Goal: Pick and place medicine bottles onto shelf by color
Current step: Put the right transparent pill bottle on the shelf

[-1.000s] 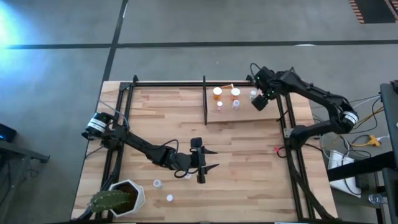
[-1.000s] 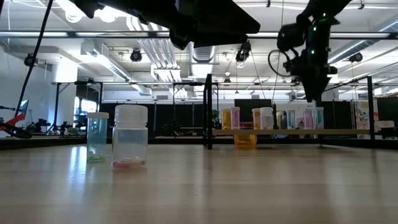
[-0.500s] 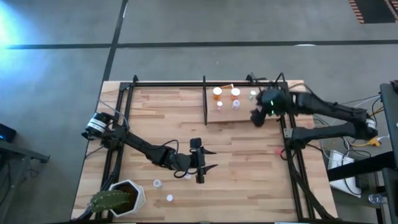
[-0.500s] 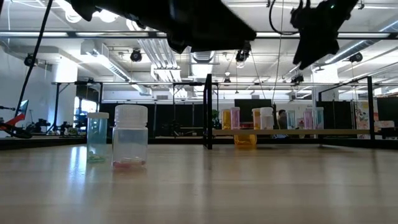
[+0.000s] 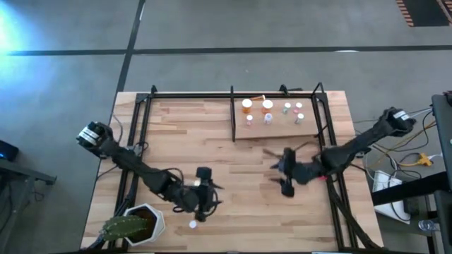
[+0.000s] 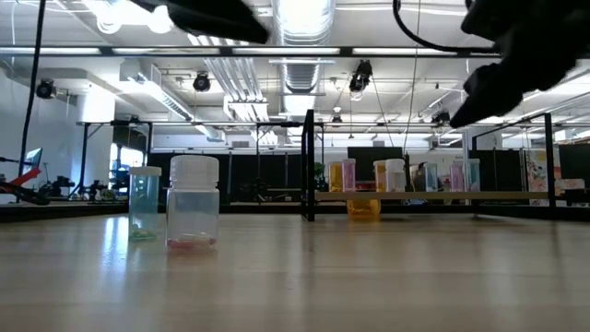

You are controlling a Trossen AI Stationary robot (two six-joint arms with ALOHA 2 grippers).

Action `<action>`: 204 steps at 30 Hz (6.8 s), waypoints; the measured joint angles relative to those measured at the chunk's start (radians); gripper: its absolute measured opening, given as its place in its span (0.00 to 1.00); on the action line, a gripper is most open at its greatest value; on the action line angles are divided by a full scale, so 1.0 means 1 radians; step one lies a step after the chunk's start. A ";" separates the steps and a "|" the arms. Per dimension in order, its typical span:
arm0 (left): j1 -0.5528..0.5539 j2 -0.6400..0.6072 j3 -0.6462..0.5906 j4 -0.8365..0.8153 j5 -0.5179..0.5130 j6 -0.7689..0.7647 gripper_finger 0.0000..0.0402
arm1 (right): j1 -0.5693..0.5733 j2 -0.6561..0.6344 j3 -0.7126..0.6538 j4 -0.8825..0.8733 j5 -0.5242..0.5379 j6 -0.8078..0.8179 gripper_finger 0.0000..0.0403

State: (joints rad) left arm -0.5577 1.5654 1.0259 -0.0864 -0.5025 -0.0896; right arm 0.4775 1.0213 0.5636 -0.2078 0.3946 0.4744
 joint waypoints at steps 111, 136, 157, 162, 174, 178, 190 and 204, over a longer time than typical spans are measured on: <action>0.744 0.885 1.107 -0.049 0.360 0.098 0.35 | 0.682 0.503 0.080 0.059 0.394 0.807 0.54; 0.773 0.885 1.095 -0.071 0.425 0.063 0.49 | 0.681 0.503 0.080 0.056 0.422 0.788 0.54; 0.742 0.761 1.099 -0.097 0.445 0.081 0.55 | 0.644 0.514 0.078 0.023 0.713 0.830 0.54; 0.658 0.647 1.095 -0.308 0.436 0.126 0.55 | 0.529 0.518 0.067 -0.035 0.658 0.884 0.52; 0.311 0.344 0.517 -0.128 -0.098 0.169 0.55 | 0.199 0.443 0.065 -0.151 0.492 0.535 0.14; 0.246 0.227 0.241 0.166 -0.166 0.123 0.55 | 0.104 0.351 0.049 -0.165 0.444 0.373 0.04; 0.228 0.135 -0.232 0.913 -0.167 0.042 0.55 | -0.240 0.072 -0.053 -0.056 0.257 0.042 0.02; 0.225 0.135 -0.239 0.917 -0.158 0.041 0.55 | -0.496 -0.012 -0.088 -0.047 0.203 -0.038 0.02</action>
State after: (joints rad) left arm -0.3328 1.7000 0.7868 0.8301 -0.6601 -0.0483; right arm -0.0185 1.0096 0.4759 -0.2546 0.5980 0.4362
